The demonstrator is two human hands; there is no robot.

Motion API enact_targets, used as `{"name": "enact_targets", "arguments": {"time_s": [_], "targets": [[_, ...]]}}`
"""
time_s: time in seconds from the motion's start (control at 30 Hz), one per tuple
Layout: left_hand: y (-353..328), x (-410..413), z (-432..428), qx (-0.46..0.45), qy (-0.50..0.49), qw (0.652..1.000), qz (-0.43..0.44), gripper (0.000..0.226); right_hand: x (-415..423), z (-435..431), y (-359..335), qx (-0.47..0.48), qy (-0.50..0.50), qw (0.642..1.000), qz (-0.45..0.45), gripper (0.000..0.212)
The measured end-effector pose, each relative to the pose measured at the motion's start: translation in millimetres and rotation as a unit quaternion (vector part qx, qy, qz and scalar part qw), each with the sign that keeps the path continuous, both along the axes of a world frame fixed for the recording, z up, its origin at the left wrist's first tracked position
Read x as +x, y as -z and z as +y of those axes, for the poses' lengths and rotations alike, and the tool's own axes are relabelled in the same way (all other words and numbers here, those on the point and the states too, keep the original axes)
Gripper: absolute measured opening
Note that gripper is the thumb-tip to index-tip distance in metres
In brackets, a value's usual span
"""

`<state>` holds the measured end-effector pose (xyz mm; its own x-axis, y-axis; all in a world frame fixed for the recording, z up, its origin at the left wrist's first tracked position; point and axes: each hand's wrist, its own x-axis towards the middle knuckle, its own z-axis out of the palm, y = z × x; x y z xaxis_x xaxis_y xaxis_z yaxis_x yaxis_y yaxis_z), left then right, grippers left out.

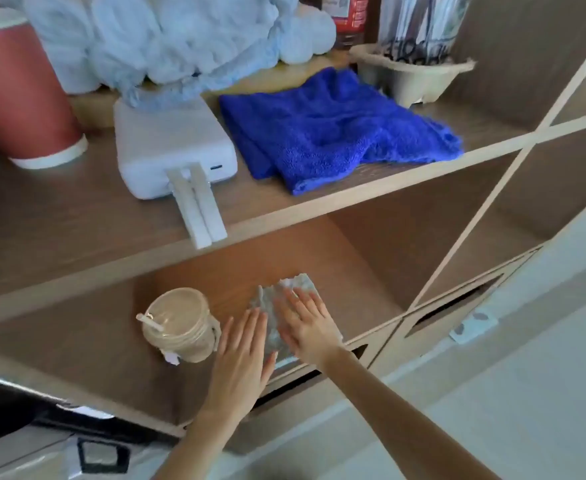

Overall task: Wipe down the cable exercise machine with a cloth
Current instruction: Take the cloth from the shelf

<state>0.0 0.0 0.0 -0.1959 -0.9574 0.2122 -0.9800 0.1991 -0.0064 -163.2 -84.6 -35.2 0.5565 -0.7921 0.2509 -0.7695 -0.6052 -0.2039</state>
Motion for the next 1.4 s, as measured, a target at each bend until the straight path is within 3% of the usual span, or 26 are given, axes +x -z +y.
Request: {"name": "enact_targets", "arguments": {"time_s": [0.3,0.43,0.57,0.83,1.1,1.4], "targets": [[13.5,2.0,-10.1,-0.032,-0.001,0.999,0.001,0.062,6.6,-19.2,21.0,0.059,-0.011,0.992,0.11,0.065],[15.4,3.7,-11.6,-0.036,-0.005,0.999,0.01,0.06,6.2,-19.4,22.6,0.056,-0.003,0.997,0.046,0.048],[13.4,4.2,-12.8,-0.028,0.002,0.999,0.015,0.06,4.1,-18.2,20.4,-0.008,-0.001,0.999,-0.05,0.034],[-4.4,-1.2,-18.0,-0.023,0.033,0.998,0.041,0.059,-24.9,-8.5,4.9,-0.08,-0.002,0.994,-0.078,0.033],[-29.0,-52.1,-40.0,-0.029,0.143,0.986,0.082,0.062,-106.2,37.3,-47.6,-0.13,0.124,0.979,-0.1,0.034],[-44.8,-168.7,-31.6,-0.054,0.359,0.921,0.142,0.057,-200.8,141.4,-68.3,-0.205,0.345,0.912,-0.085,0.034]]}}
